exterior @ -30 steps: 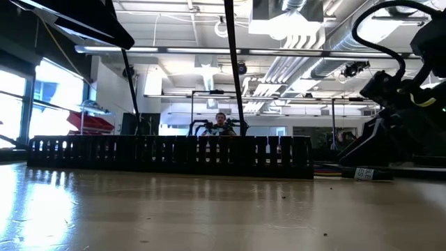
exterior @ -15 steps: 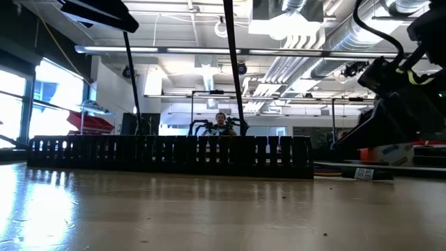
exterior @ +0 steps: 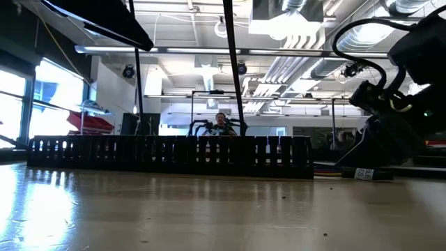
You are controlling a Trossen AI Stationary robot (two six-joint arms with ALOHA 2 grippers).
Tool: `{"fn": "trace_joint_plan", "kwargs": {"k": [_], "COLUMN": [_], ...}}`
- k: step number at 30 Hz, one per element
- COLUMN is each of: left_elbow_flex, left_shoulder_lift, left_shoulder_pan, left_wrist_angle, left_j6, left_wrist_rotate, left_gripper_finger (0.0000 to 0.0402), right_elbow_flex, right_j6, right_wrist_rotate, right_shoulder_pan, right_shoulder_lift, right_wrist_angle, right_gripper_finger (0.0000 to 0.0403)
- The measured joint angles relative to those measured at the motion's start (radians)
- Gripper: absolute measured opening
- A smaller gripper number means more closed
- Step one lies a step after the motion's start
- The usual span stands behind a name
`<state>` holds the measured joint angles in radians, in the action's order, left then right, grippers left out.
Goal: Ziptie cables
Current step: Close the black cable duct cover
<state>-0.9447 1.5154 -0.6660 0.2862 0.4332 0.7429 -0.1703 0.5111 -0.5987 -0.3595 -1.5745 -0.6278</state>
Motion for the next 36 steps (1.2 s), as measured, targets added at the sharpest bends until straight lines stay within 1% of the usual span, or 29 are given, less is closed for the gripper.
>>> {"fn": "trace_joint_plan", "kwargs": {"k": [4, 7, 11, 15, 17, 20, 22, 28, 30, 32, 36], "left_elbow_flex": [0.0, 0.0, 0.0, 0.0, 0.0, -0.006, -0.021, -0.064, -0.064, -0.064, -0.048], "left_shoulder_lift": [0.0, 0.0, 0.0, 0.0, -0.006, -0.036, -0.075, -0.243, -0.296, -0.339, -0.385], "left_shoulder_pan": [0.001, 0.001, 0.001, -0.002, -0.005, -0.02, -0.038, -0.123, -0.152, -0.178, -0.212], "left_wrist_angle": [0.002, 0.002, 0.002, 0.002, 0.003, 0.017, 0.039, 0.119, 0.145, 0.207, 0.327], "left_j6": [0.0, 0.003, 0.008, 0.027, 0.041, 0.056, 0.056, 0.053, 0.052, 0.071, 0.165], "left_wrist_rotate": [0.0, 0.0, 0.0, 0.006, 0.017, 0.041, 0.08, 0.291, 0.353, 0.397, 0.462], "left_gripper_finger": [0.0135, 0.0135, 0.0135, 0.0135, 0.0135, 0.0135, 0.0135, 0.0135, 0.0135, 0.0135, 0.0135], "right_elbow_flex": [-0.004, -0.007, -0.003, -0.001, -0.001, 0.0, -0.001, -0.013, -0.037, -0.074, -0.185], "right_j6": [0.03, 0.046, 0.049, 0.097, 0.119, 0.123, 0.107, 0.04, -0.006, -0.059, -0.151], "right_wrist_rotate": [-0.034, -0.067, -0.092, -0.12, -0.124, -0.122, -0.109, -0.028, -0.025, -0.041, -0.052], "right_shoulder_pan": [-0.003, -0.005, -0.004, -0.002, -0.002, -0.001, 0.002, 0.004, 0.006, 0.011, 0.009], "right_shoulder_lift": [-0.114, -0.193, -0.282, -0.331, -0.336, -0.326, -0.296, -0.146, -0.092, -0.059, -0.024], "right_wrist_angle": [-0.072, -0.141, -0.276, -0.35, -0.358, -0.353, -0.307, -0.297, -0.308, -0.312, -0.275], "right_gripper_finger": [0.038, 0.0357, 0.03, 0.0222, 0.0214, 0.0214, 0.0214, 0.0214, 0.0214, 0.0214, 0.0214]}}
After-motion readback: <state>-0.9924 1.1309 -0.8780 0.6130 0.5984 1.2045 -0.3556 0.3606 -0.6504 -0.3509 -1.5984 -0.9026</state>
